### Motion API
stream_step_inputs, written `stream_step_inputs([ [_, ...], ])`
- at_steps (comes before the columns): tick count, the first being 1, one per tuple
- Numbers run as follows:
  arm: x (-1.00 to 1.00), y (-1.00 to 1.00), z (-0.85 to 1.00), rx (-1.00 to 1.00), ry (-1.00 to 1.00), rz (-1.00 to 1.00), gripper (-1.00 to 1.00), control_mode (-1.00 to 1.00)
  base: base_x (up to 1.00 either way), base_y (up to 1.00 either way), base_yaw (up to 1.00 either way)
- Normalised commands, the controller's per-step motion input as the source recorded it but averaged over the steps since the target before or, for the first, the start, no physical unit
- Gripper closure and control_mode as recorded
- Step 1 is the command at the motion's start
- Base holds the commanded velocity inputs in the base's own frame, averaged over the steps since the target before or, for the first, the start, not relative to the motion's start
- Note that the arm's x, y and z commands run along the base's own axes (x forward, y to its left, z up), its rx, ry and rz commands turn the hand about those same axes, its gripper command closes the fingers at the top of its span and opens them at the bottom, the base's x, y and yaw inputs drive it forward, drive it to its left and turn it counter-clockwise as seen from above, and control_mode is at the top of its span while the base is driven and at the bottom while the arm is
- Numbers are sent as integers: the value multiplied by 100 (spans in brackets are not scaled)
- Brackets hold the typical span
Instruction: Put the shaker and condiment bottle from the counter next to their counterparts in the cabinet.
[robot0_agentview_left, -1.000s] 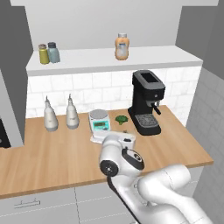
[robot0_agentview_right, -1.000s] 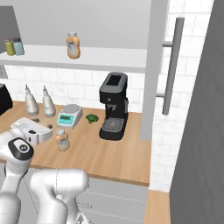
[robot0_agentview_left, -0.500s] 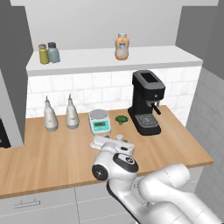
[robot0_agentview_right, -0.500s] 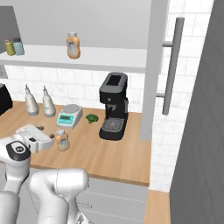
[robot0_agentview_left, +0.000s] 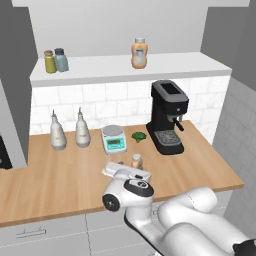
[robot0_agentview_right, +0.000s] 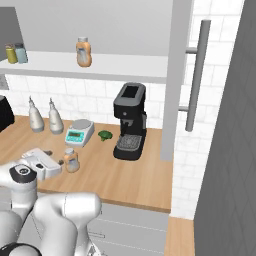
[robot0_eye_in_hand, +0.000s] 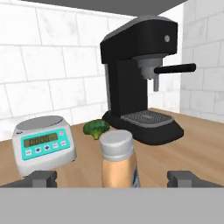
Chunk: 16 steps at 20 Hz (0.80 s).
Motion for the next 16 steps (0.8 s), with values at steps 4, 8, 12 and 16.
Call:
stream_step_inputs([
  [4, 2, -14, -30, 4, 0, 0, -100, -100, 0, 0, 0],
  [8, 0, -28, -6, 6, 1, 0, -100, -100, 0, 0, 0],
  [12, 4, -38, -2, 8, 2, 0, -100, -100, 0, 0, 0],
  [16, 25, -29, -16, 5, 6, 0, -100, -100, 0, 0, 0],
])
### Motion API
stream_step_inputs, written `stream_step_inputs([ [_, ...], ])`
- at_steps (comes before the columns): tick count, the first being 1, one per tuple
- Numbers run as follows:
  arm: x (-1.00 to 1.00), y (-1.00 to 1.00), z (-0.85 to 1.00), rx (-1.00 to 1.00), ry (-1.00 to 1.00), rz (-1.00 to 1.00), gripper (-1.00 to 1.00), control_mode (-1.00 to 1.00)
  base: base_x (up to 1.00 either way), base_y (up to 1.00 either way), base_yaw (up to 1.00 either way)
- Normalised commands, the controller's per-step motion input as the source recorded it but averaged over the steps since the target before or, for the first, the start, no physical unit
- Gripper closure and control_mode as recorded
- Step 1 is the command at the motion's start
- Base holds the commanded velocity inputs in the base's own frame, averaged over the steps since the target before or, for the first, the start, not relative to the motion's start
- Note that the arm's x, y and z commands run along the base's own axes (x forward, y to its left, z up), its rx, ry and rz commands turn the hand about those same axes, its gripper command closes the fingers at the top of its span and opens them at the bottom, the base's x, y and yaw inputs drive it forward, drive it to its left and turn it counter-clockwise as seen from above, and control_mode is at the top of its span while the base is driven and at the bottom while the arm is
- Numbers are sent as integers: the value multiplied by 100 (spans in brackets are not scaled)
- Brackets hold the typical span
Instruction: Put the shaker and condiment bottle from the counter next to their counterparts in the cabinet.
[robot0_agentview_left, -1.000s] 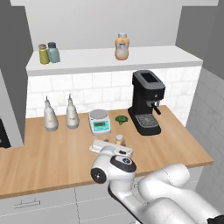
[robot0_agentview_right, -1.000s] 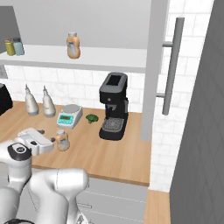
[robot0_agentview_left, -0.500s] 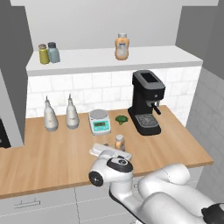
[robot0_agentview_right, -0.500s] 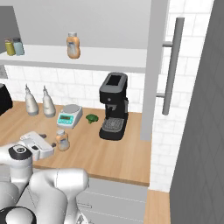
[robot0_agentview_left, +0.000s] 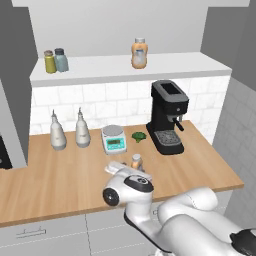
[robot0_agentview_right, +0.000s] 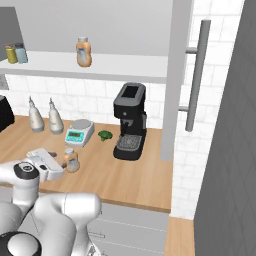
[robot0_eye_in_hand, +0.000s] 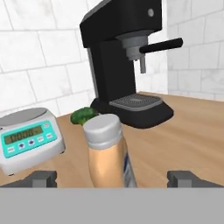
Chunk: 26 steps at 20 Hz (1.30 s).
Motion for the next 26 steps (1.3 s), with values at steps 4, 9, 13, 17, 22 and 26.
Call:
stream_step_inputs([
  [4, 30, -26, -27, 4, 6, 0, -100, -100, 0, 0, 0],
  [9, 15, -35, -27, 6, 4, 0, -100, -100, 0, 0, 0],
  [13, 15, -27, -24, 6, 1, 0, -100, -100, 0, 0, 0],
  [17, 3, -35, -18, 7, 0, 0, 100, -100, 0, 0, 0],
  [22, 2, -29, -9, 5, 2, -3, 100, -100, 0, 0, 0],
  [26, 9, -7, -1, 0, 0, 0, 100, -100, 0, 0, 0],
])
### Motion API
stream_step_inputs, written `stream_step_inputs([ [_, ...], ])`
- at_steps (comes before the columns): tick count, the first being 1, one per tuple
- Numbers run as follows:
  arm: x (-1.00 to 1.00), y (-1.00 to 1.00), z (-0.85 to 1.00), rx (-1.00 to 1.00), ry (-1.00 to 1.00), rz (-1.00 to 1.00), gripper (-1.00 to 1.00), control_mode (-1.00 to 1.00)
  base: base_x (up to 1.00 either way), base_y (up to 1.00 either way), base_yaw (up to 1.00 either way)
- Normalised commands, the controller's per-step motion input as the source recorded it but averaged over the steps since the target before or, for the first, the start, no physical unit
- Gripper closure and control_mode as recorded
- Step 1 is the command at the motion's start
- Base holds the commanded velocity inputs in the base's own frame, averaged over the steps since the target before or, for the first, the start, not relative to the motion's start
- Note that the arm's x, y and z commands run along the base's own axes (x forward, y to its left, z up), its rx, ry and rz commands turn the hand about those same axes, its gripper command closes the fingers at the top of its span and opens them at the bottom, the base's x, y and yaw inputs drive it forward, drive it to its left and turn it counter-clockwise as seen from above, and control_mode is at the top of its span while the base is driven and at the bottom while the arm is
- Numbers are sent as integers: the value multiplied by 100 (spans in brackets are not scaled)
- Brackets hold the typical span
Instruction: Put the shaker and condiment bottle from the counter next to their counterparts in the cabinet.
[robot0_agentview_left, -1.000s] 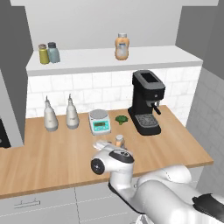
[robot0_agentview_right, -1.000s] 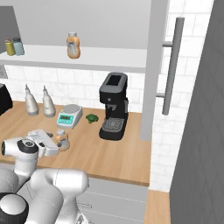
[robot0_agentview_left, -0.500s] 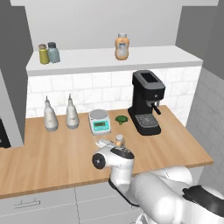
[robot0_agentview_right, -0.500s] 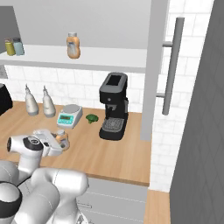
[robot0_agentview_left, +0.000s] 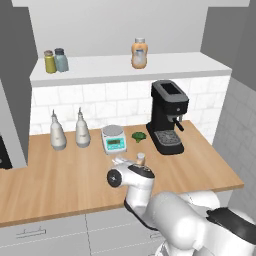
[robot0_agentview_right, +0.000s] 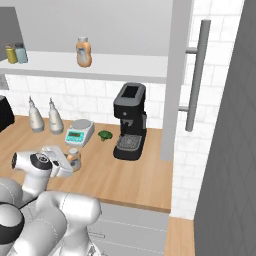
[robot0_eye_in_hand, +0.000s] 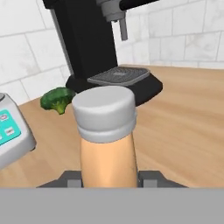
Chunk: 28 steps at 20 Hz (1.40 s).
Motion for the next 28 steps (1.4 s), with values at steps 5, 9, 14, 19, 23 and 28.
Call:
stream_step_inputs([
  [5, 3, 0, 19, 0, -6, 3, 100, -100, 0, 0, 0],
  [9, -10, 0, 53, 0, -1, 2, 100, -100, 0, 0, 0],
  [14, -13, 0, 59, 0, 1, 3, 100, -100, 0, 0, 0],
  [19, -12, 0, 56, 0, 0, 7, 100, -100, 0, 0, 0],
  [23, -1, 0, 49, 0, 0, 13, 100, -100, 0, 0, 0],
  [28, -1, 0, 54, 0, 0, 14, 100, -100, 0, 0, 0],
])
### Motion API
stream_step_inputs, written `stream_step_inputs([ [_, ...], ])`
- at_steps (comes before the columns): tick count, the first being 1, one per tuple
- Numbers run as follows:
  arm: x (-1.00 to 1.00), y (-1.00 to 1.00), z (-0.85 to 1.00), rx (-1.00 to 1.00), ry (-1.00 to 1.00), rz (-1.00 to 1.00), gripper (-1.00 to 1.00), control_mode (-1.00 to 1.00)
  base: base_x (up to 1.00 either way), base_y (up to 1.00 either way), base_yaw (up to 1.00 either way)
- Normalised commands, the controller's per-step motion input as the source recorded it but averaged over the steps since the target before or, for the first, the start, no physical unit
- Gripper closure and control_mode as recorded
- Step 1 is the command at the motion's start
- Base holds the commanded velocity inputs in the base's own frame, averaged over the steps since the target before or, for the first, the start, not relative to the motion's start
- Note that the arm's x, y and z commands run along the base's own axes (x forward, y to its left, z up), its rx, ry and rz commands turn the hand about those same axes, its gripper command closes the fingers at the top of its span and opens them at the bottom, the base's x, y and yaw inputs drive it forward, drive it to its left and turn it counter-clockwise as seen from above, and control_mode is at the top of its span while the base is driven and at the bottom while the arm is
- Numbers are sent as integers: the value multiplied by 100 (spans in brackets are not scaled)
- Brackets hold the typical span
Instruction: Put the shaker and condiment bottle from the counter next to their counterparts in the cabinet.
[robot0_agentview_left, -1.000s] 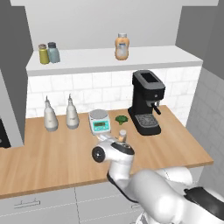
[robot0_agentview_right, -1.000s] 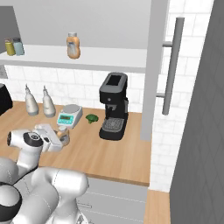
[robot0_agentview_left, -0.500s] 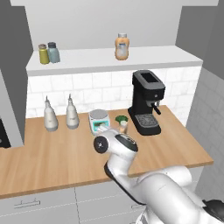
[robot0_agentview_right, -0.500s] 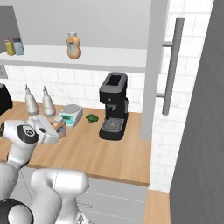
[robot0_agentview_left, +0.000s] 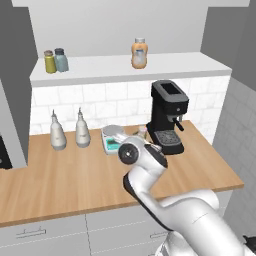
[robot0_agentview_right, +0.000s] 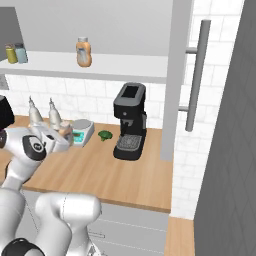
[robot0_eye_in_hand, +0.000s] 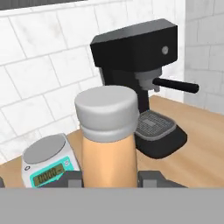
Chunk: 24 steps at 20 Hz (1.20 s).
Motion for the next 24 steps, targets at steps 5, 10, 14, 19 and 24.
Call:
stream_step_inputs([
  [5, -5, 0, 69, 0, 0, 10, 100, -100, 0, 0, 0],
  [10, -7, 0, 79, 0, -2, 9, 100, -100, 0, 0, 0],
  [14, -2, 0, 78, 0, 0, 10, 100, -100, 0, 0, 0],
  [19, -21, 0, 73, 0, -3, 7, 100, -100, 0, 0, 0],
  [24, -30, 0, 70, 0, -7, 3, 100, -100, 0, 0, 0],
])
